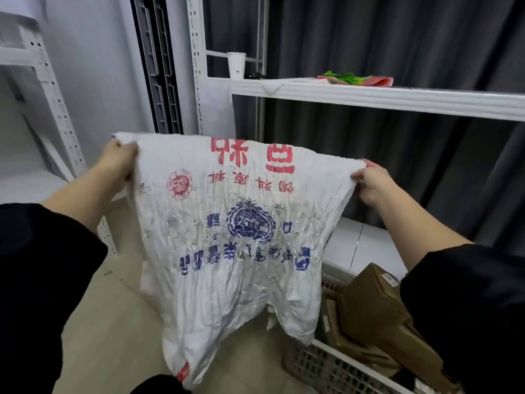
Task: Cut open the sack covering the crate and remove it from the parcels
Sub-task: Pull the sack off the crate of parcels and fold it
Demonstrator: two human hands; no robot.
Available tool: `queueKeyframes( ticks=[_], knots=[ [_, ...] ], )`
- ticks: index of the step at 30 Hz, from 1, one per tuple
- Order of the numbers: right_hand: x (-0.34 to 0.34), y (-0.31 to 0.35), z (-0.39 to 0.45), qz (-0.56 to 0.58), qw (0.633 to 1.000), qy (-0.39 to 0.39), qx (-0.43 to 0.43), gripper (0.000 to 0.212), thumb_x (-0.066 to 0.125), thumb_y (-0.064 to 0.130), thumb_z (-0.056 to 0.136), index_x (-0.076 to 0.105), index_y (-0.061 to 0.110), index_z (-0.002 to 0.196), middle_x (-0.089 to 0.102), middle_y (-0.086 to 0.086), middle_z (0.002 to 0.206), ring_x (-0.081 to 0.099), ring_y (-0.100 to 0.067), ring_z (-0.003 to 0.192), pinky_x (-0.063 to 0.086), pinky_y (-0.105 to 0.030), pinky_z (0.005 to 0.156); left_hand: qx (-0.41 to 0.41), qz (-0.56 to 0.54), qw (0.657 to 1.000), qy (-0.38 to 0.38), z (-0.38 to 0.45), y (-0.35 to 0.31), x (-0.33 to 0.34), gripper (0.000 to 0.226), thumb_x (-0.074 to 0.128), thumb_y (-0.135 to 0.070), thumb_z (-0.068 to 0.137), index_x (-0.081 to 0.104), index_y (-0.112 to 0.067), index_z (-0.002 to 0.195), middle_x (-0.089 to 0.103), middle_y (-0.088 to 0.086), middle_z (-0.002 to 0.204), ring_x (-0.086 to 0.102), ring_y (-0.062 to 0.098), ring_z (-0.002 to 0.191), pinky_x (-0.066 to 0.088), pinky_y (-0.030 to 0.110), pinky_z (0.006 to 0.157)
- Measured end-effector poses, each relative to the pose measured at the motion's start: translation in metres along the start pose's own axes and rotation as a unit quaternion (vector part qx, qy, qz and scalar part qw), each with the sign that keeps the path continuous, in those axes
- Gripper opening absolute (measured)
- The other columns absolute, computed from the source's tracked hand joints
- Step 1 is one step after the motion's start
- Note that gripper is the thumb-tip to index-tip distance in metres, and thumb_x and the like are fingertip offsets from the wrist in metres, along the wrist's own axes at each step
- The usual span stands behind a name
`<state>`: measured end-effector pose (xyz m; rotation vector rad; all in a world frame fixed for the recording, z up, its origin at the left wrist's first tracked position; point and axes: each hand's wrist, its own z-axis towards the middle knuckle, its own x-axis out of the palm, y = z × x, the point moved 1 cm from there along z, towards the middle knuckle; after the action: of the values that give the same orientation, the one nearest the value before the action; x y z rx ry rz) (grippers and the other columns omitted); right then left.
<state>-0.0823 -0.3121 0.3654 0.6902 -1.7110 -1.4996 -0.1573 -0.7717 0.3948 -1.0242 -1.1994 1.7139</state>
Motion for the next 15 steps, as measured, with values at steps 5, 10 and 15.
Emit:
queueKeyframes(
  ticks=[5, 10, 15],
  knots=[
    [0.037, 0.003, -0.021, 0.016, 0.998, 0.066, -0.012, 0.078, 0.051, -0.006, 0.086, 0.019, 0.026, 0.149, 0.052, -0.006, 0.104, 0.055, -0.003, 0.046, 0.043, -0.022, 0.048, 0.053, 0.104, 0.990, 0.074, -0.008, -0.019, 0.026, 0.072, 0.073, -0.012, 0.081, 0.028, -0.013, 0.137, 0.043, 0.012, 0.139, 0.047, 0.031, 0.121, 0.043, 0.046, 0.101],
    [0.030, -0.003, -0.015, -0.065, 0.996, 0.007, -0.059, 0.075, 0.059, -0.008, 0.081, 0.031, 0.013, 0.147, 0.042, -0.012, 0.143, 0.052, -0.023, 0.114, 0.045, -0.027, 0.091, 0.051, 0.093, 0.993, -0.050, 0.009, -0.007, 0.001, 0.057, 0.060, 0.002, 0.084, 0.038, -0.005, 0.136, 0.049, 0.016, 0.133, 0.049, 0.034, 0.122, 0.042, 0.032, 0.090],
    [0.019, -0.010, -0.015, -0.423, 0.895, -0.045, -0.137, 0.037, 0.067, 0.018, 0.079, 0.063, 0.017, 0.116, 0.058, -0.008, 0.124, 0.054, -0.028, 0.114, 0.047, -0.034, 0.089, 0.022, 0.286, 0.950, -0.124, 0.013, 0.013, -0.020, 0.049, 0.075, -0.034, 0.078, 0.057, -0.010, 0.117, 0.037, 0.018, 0.141, 0.040, 0.038, 0.128, 0.035, 0.050, 0.106]
  ],
)
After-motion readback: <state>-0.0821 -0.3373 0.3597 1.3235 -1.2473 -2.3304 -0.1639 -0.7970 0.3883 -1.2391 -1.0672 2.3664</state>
